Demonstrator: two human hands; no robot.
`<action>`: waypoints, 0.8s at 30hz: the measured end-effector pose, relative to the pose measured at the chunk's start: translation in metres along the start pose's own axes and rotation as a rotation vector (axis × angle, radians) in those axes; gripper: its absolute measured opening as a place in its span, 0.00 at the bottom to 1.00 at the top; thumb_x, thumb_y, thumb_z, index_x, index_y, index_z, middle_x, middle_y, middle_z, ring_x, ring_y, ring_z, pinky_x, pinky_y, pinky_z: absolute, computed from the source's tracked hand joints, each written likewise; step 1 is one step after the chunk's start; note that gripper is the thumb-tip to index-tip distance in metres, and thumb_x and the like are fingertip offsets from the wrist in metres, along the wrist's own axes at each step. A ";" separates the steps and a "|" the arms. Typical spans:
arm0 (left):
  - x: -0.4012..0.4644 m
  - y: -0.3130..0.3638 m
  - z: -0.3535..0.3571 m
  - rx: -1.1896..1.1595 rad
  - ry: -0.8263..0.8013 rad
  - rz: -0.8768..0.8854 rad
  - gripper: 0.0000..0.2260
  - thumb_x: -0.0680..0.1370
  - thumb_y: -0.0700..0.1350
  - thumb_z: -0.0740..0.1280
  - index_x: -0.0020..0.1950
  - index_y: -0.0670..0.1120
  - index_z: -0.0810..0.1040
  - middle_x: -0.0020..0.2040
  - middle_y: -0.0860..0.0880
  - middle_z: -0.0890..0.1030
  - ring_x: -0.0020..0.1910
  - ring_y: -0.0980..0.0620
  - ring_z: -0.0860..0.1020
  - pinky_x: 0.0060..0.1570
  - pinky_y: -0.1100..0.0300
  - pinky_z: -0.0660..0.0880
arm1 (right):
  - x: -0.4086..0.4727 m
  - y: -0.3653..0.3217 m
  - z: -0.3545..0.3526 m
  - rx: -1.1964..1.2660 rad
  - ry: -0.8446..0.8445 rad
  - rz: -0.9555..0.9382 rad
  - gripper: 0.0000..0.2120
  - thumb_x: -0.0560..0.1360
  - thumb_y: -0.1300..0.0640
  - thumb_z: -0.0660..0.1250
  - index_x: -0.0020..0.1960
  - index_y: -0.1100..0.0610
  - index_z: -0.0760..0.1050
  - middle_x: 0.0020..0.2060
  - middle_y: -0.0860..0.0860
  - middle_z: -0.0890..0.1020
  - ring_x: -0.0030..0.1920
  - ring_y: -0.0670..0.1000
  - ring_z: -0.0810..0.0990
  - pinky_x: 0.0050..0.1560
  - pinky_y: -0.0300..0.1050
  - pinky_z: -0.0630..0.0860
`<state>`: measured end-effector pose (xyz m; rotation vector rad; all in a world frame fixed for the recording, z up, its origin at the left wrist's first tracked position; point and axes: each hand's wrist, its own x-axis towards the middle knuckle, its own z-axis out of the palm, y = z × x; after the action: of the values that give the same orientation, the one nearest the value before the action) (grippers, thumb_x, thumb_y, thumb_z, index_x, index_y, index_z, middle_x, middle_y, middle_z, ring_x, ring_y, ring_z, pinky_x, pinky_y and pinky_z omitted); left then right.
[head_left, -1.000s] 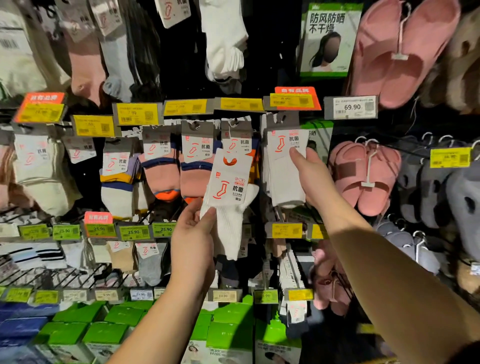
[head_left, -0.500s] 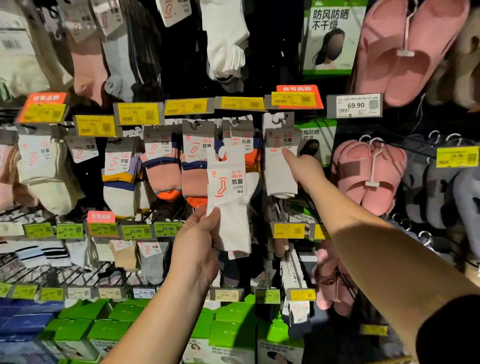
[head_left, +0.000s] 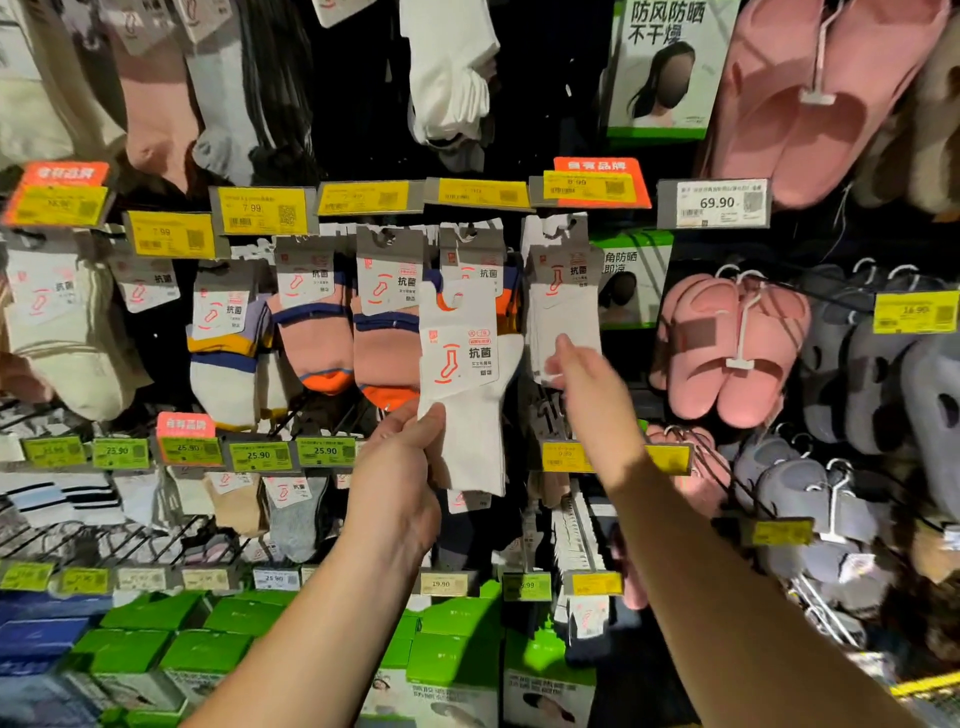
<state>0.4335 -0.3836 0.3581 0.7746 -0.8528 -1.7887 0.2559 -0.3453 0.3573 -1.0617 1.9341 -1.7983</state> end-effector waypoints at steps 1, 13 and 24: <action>0.000 -0.001 0.002 0.004 -0.004 0.008 0.06 0.81 0.35 0.64 0.55 0.44 0.78 0.35 0.52 0.85 0.29 0.55 0.80 0.25 0.65 0.71 | -0.015 0.001 0.006 0.071 -0.086 0.035 0.15 0.82 0.39 0.56 0.52 0.47 0.76 0.49 0.44 0.81 0.53 0.45 0.79 0.53 0.41 0.73; -0.003 -0.011 0.021 0.481 -0.197 0.061 0.11 0.79 0.36 0.66 0.61 0.42 0.78 0.48 0.42 0.85 0.30 0.56 0.81 0.27 0.64 0.73 | -0.029 0.003 0.007 0.363 -0.185 0.055 0.14 0.82 0.59 0.64 0.68 0.55 0.74 0.60 0.52 0.84 0.58 0.53 0.84 0.58 0.53 0.81; 0.013 -0.007 0.067 0.734 -0.314 0.132 0.09 0.74 0.52 0.71 0.46 0.47 0.80 0.34 0.49 0.83 0.33 0.50 0.79 0.41 0.53 0.75 | 0.020 -0.032 -0.029 0.397 -0.069 0.016 0.08 0.82 0.52 0.64 0.61 0.51 0.76 0.56 0.50 0.85 0.55 0.51 0.85 0.58 0.59 0.81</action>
<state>0.3718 -0.3802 0.3872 0.8680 -1.7793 -1.4885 0.2336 -0.3360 0.3981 -0.9513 1.4556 -1.9961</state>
